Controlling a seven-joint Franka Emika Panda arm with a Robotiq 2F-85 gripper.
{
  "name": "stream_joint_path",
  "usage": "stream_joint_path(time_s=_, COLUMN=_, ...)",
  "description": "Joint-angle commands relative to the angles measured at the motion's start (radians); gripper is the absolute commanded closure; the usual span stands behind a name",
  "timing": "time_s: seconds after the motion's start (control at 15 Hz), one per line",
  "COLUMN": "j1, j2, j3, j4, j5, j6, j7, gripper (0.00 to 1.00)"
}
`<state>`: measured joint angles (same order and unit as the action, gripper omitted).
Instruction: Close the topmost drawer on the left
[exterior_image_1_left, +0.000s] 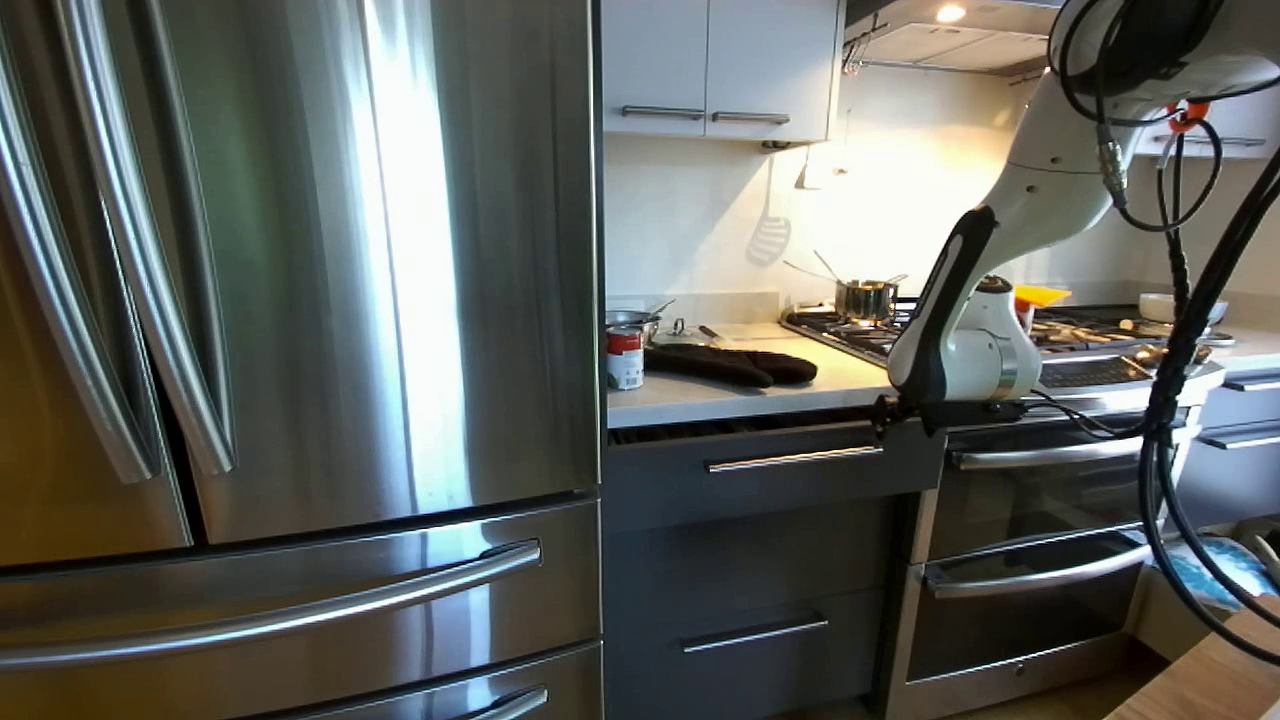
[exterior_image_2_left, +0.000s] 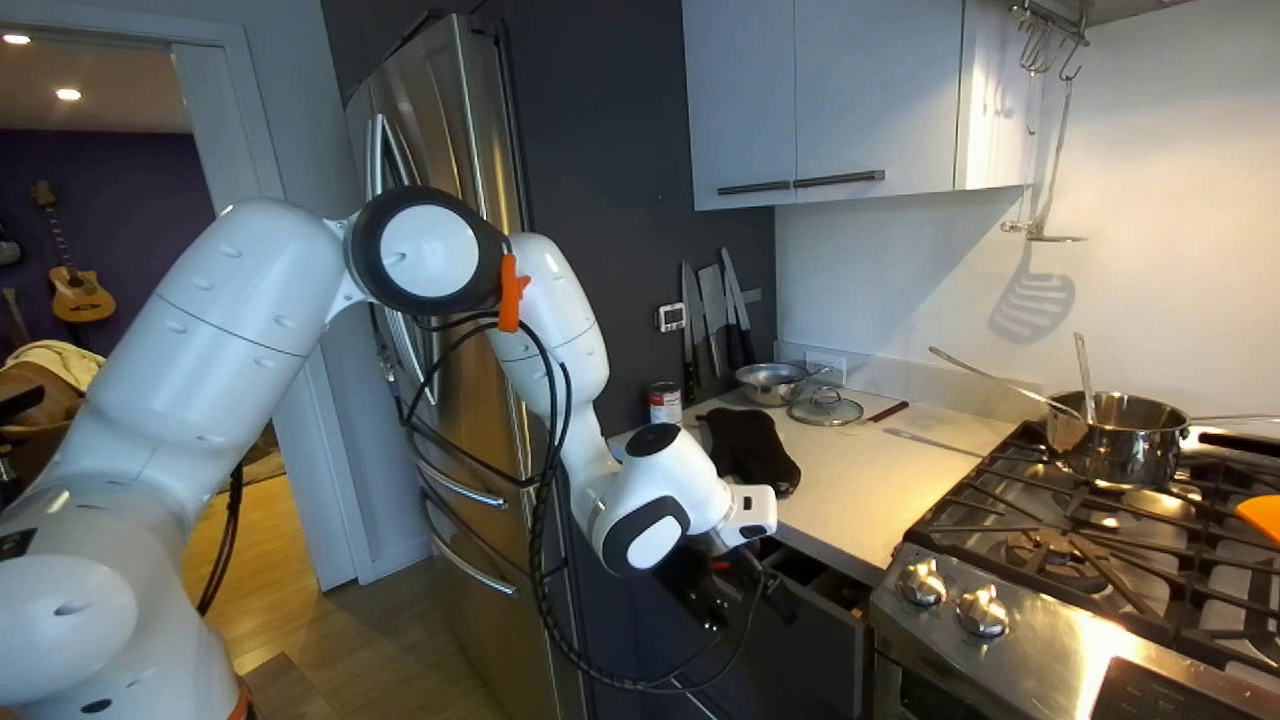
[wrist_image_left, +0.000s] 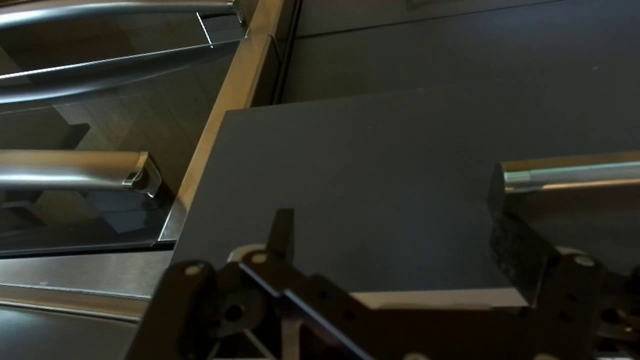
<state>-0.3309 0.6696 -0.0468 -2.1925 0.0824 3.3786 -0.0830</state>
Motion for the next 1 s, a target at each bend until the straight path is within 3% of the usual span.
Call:
stream_joint_path(time_s=0.0, j1=0.009, j2=-0.001, j3=-0.014, j4=-0.001, j5=-0.031, j6=-0.001, j7=0.033, gripper=0.0)
stream_joint_path(time_s=0.67, j1=-0.028, j2=0.104, j3=0.026, j4=0.128, j5=-0.079, j6=0.037, j7=0.035, gripper=0.0)
stream_joint_path(time_s=0.93, j1=-0.068, j2=0.165, j3=0.066, j4=0.199, j5=-0.109, j6=0.103, j7=0.053, gripper=0.0)
